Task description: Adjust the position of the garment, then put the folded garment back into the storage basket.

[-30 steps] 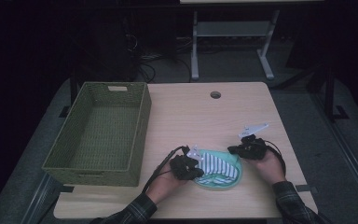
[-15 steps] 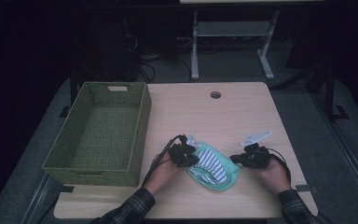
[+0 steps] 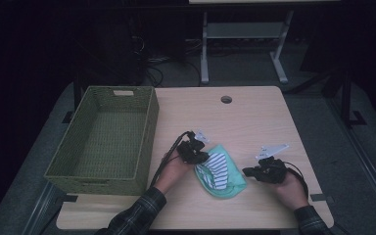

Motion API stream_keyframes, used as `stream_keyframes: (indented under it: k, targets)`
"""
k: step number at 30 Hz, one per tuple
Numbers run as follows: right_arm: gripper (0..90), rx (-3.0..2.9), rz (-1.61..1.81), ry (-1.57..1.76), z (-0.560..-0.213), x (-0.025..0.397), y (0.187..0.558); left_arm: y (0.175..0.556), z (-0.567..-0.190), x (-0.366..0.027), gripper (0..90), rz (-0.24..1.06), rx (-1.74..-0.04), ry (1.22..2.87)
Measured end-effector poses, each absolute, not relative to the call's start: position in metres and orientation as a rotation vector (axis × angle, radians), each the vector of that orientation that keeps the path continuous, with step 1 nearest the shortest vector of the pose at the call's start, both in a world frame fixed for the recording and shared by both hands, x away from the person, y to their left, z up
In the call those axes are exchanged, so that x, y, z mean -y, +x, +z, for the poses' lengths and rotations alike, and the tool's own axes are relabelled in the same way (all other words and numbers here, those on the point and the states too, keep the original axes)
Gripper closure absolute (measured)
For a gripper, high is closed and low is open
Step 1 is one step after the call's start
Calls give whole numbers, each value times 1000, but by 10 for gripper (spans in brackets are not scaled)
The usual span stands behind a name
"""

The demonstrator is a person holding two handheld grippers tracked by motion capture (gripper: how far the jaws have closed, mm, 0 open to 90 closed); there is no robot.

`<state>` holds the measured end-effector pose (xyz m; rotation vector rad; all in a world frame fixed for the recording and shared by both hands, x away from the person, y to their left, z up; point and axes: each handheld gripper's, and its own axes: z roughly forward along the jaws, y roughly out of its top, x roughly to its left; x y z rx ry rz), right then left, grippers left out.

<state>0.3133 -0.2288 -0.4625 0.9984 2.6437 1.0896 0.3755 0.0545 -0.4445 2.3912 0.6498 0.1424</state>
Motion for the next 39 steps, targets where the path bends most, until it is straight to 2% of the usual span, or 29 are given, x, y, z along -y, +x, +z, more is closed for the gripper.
stream_keyframes:
  k: [2,6,10,17,22,25,36,39]
  targets:
    - [826,-2618,1094,1024,-462,233,313,373,-438,-57,817,129,-646,2366]
    - [669,-2548,1099,1070,-460,242,313,365,-427,-60,731,89,-624,2344]
    - [468,-2479,1099,1108,-461,252,311,354,-419,-60,611,73,-595,2351]
    - [272,-2436,1081,1153,-469,263,311,339,-420,-52,468,9,-523,2415]
    - [215,-2430,1055,1170,-473,263,314,336,-426,-48,371,-14,-516,2440]
    - [191,-2433,1028,1162,-476,262,315,333,-433,-45,343,-26,-501,2471]
    - [170,-2428,1022,1154,-477,262,314,327,-448,-39,202,-37,-443,2567]
    - [158,-2424,1017,1153,-477,261,314,326,-449,-40,196,-30,-433,2577]
